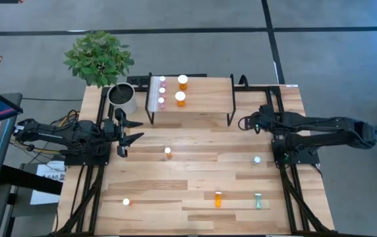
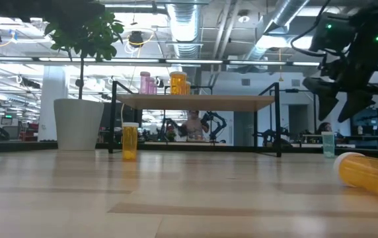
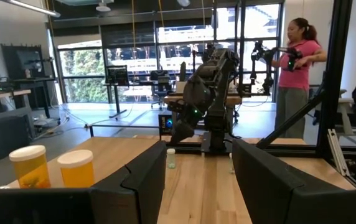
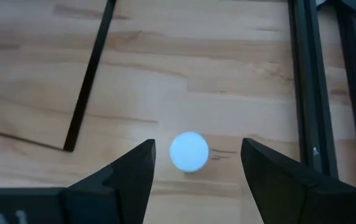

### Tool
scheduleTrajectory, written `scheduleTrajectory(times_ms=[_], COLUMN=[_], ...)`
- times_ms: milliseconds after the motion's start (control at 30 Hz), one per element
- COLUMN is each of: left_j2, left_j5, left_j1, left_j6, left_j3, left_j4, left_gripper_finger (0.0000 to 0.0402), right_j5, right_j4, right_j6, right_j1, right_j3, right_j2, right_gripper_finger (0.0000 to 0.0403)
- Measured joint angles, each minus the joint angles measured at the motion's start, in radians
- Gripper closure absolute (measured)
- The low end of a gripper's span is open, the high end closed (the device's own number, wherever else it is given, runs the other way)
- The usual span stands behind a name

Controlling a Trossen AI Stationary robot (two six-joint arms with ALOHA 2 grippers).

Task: Pick and place medicine bottles onto shelf by color
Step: Put the top green pill bottle on the shelf

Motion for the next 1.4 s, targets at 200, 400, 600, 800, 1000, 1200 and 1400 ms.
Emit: scheduleTrajectory(times_ms=[200, 400, 600, 800, 1000, 1200, 1400], left_j2=[0.0, 0.0, 0.0, 0.0, 0.0, 0.0, 0.0], left_j5=[0.0, 0.0, 0.0, 0.0, 0.0, 0.0, 0.0], left_j1=[0.0, 0.0, 0.0, 0.0, 0.0, 0.0, 0.0], left_j6=[-0.001, -0.002, -0.001, -0.001, -0.001, -0.002, -0.002], left_j3=[0.0, 0.0, 0.0, 0.0, 0.0, 0.0, 0.0], left_j4=[0.0, -0.001, -0.001, -0.001, -0.001, -0.001, -0.001], left_gripper_finger=[0.0229, 0.0229, 0.0229, 0.0229, 0.0229, 0.0229, 0.0229], right_j5=[-0.002, -0.01, 0.005, 0.005, 0.003, 0.0, -0.002], right_j4=[0.047, 0.103, 0.113, 0.113, 0.153, 0.187, 0.195], right_j6=[-0.023, -0.029, -0.027, -0.026, -0.03, -0.034, -0.033], right_j1=[-0.027, -0.028, -0.036, -0.041, -0.041, -0.041, -0.041], right_j3=[-0.012, -0.062, -0.064, -0.065, -0.066, -0.066, -0.066], right_j2=[0.0, 0.0, 0.0, 0.028, 0.108, 0.169, 0.189], right_gripper_finger=[0.0143, 0.0143, 0.0143, 0.0143, 0.0143, 0.0143, 0.0145])
